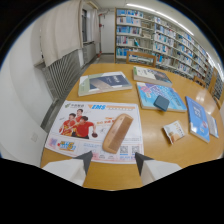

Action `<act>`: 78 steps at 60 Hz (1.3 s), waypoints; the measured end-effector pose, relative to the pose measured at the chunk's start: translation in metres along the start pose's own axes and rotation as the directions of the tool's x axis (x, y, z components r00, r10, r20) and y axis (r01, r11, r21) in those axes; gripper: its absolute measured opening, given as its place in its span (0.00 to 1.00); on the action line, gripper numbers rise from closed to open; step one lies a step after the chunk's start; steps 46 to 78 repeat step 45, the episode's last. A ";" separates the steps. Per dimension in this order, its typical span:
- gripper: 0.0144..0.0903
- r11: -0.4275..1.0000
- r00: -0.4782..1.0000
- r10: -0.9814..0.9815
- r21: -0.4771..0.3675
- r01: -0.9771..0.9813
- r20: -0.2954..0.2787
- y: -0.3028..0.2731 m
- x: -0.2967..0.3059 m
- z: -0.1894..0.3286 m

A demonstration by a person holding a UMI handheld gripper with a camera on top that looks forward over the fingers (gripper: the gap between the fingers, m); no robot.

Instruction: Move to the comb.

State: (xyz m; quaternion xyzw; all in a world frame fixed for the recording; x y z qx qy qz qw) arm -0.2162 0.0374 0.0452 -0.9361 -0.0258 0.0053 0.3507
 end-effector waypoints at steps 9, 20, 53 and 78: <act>0.92 1.000 1.000 0.016 -0.003 -0.016 -0.009 -0.025 0.003 0.037; 0.92 1.000 1.000 0.016 -0.006 -0.016 -0.010 -0.045 0.002 0.062; 0.92 1.000 1.000 0.010 -0.024 -0.010 -0.005 -0.043 -0.004 0.068; 0.92 1.000 1.000 0.010 -0.024 -0.010 -0.005 -0.043 -0.004 0.068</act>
